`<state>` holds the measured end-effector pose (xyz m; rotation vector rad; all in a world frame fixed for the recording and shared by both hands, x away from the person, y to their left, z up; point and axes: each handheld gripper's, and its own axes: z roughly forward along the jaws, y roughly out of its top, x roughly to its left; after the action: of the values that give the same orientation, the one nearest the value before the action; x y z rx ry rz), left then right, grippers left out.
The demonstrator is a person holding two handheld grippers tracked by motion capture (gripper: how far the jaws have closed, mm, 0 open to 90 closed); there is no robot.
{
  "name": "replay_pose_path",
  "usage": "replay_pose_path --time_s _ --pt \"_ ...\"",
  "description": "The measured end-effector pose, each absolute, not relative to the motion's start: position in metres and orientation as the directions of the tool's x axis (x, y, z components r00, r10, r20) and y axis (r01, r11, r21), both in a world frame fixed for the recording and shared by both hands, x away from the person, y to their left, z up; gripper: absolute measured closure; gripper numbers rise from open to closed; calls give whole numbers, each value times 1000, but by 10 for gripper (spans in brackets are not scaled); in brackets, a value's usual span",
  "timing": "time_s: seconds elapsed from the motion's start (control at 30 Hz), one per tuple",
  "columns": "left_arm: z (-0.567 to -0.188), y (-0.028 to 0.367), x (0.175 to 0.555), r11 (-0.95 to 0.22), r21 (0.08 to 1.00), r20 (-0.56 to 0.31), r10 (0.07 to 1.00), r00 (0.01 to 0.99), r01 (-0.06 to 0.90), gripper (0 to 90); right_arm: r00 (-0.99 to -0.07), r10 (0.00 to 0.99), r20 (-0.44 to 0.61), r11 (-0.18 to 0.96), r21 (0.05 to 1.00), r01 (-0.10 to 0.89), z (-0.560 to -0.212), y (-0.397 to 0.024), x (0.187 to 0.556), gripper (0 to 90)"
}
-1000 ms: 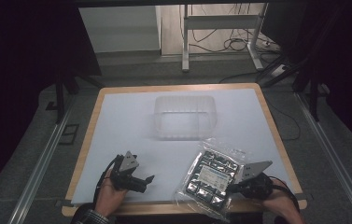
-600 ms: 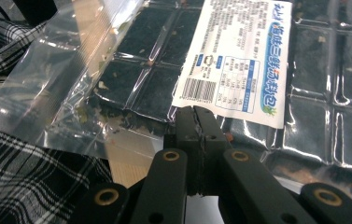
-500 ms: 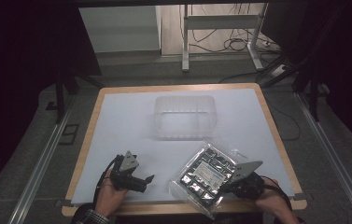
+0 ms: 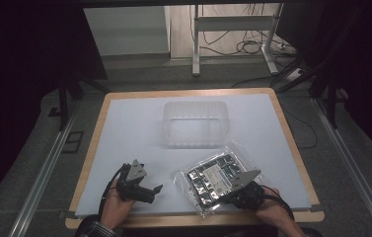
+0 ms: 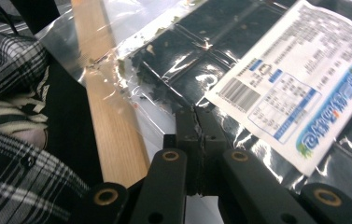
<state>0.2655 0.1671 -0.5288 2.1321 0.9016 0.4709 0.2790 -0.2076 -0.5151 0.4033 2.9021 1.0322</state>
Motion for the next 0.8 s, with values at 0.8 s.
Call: replay_pose_path --time_s 0.8 --pt "-528 168 266 -455 764 28 732 681 457 13 -917 399 10 682 665 304 -495 -220 295 791"
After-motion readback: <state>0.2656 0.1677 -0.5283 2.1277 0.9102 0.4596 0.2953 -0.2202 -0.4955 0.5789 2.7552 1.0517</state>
